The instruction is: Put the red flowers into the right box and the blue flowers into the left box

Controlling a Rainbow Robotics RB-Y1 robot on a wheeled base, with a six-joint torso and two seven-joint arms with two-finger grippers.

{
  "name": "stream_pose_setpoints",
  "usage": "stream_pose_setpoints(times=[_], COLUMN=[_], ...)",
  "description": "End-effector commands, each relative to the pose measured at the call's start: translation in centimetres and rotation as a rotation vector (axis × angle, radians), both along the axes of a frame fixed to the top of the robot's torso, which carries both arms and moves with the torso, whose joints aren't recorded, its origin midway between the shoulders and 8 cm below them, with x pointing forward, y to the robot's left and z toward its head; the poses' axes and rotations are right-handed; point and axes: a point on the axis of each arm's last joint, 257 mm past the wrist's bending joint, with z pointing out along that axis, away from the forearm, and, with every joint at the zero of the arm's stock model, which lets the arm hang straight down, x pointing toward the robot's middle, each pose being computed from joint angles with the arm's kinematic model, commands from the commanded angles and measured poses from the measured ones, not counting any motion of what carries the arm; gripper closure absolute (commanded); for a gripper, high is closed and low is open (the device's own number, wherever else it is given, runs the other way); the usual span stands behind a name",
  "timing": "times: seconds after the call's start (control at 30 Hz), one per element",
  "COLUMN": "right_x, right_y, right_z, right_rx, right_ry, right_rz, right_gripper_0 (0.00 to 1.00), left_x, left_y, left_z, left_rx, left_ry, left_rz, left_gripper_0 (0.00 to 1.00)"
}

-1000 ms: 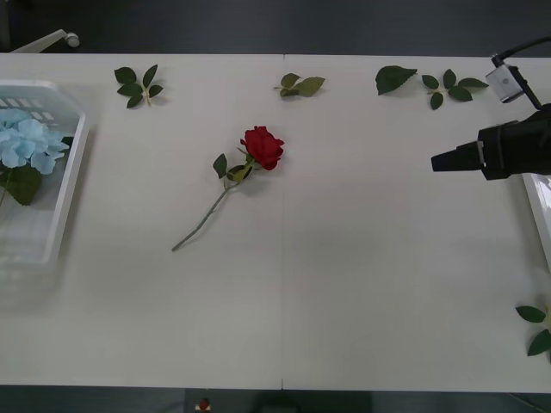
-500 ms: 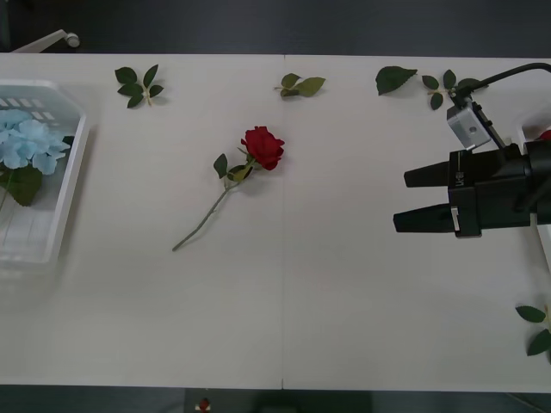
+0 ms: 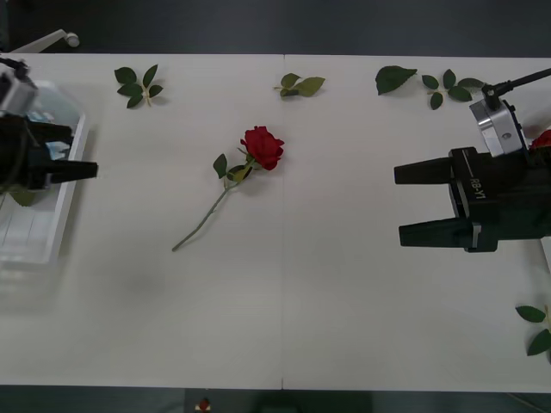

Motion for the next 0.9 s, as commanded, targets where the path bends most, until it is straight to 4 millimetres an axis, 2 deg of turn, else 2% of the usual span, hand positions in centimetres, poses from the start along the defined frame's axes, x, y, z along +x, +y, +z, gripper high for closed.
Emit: stream_pose_setpoints(times=[0.03,0.17,0.2,0.23,0.27,0.37,0.47,0.7,0.9], right_x=[0.1,-0.1,-0.1,-0.1,-0.1,-0.1,-0.3,-0.4,-0.4], right_y=[-0.4,-0.4,-0.4,-0.5,-0.5,-0.5,-0.5,-0.5,-0.5], right_z=[0.7,0.6,0.6,0.6,0.6,0.6,0.6,0.6,0.5], right_rx=[-0.004,-0.006,-0.006,-0.006,-0.006,-0.006,-0.006,-0.008,-0.009], right_ry=[-0.078,-0.074,-0.074,-0.074,-0.074,-0.074,-0.070,-0.069,-0.070], right_rz=[0.033,0.043,0.043,0.043,0.043,0.043,0.047,0.053,0.054], right_gripper_0=[0.00,0.00,0.00,0.00,0.00,0.00,0.00,0.00,0.00], left_x=[1.7,2.7,2.7,3.2,3.6,4.6,5.8,8.0,9.3], left_y=[-3.1,-6.0,-6.0,-7.7,-8.6,-10.2,-10.9,-14.1,-15.8], left_z=[-0.9,-4.5,-4.5,-6.2,-7.1,-8.6,-9.7,-12.6,-13.5], left_rx=[0.050,0.056,0.056,0.053,0.053,0.052,0.076,0.130,0.162], left_ry=[-0.017,0.024,0.024,0.043,0.048,0.065,0.063,0.092,0.102], left_rz=[-0.018,-0.010,-0.010,-0.003,0.005,0.035,0.062,0.081,0.097], left_gripper_0=[0.04,0.00,0.00,0.00,0.00,0.00,0.00,0.00,0.00])
